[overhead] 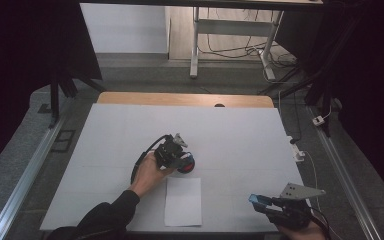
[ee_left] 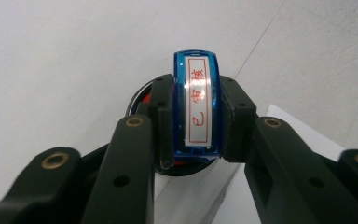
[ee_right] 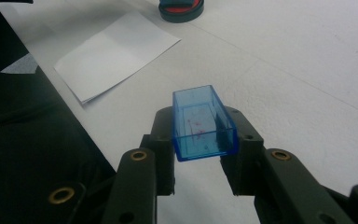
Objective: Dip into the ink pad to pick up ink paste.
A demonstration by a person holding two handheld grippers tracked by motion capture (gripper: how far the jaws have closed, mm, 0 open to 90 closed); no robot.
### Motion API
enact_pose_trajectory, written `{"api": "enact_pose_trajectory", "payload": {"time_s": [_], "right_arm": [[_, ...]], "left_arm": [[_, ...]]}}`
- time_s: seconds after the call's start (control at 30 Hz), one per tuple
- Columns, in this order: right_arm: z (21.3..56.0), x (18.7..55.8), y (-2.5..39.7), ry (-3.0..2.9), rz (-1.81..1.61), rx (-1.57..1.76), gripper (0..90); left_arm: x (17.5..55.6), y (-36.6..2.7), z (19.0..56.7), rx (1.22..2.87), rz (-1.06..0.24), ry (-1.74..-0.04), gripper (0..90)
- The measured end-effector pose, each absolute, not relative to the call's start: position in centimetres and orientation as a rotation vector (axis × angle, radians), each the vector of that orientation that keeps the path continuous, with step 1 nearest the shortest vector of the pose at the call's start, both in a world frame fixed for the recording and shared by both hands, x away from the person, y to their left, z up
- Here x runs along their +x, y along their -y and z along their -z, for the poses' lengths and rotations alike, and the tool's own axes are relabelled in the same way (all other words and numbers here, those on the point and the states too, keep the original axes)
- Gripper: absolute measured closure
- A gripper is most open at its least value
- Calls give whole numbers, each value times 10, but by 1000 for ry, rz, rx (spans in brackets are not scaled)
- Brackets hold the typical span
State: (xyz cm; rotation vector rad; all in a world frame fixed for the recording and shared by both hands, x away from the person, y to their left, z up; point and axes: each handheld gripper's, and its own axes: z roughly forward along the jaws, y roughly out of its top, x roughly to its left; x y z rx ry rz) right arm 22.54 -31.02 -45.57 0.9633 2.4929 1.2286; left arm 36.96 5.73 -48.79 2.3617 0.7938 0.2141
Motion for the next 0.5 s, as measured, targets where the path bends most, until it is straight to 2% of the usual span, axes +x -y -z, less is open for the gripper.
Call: {"api": "enact_pose_trajectory", "payload": {"time_s": [0.5], "right_arm": [[456, 225, 310, -2495, -1235, 965, 682]], "left_arm": [[372, -61, 485, 2356, -199, -802, 700]]}}
